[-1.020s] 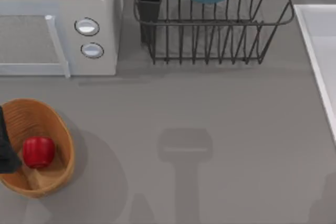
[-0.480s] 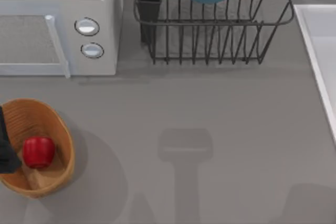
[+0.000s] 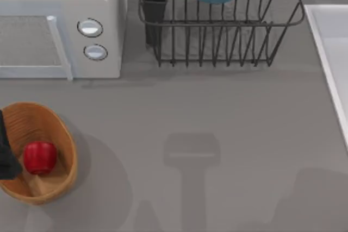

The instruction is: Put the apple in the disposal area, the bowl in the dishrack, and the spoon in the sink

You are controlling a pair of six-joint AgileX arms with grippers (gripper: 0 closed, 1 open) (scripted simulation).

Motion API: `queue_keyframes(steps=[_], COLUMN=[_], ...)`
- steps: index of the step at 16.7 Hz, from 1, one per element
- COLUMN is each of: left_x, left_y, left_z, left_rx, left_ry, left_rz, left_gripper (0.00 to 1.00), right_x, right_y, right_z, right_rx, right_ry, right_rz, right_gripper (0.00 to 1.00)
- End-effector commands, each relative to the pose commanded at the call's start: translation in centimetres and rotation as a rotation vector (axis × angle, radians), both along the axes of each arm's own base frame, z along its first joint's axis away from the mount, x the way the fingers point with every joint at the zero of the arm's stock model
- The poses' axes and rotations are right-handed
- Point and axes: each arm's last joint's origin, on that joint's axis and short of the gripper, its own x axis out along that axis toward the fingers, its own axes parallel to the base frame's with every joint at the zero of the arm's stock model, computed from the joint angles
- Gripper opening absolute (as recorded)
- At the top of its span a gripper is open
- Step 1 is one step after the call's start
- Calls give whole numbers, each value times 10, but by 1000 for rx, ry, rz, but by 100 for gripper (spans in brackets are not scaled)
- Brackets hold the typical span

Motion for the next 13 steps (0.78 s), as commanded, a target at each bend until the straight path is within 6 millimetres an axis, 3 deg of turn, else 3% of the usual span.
queue_keyframes(steps=[3, 8, 13], left_x=[0, 0, 0], left_y=[0, 0, 0], left_z=[0, 0, 0], left_rx=[0, 0, 0], left_ry=[0, 0, 0], left_rz=[0, 0, 0], left_gripper=[100, 100, 100], right_x=[44, 141, 220], right_y=[-10, -20, -8], right_z=[11, 26, 12], right_rx=[12, 10, 5], right_ry=[33, 37, 21], right_rz=[-4, -5, -4], right_gripper=[0, 0, 0])
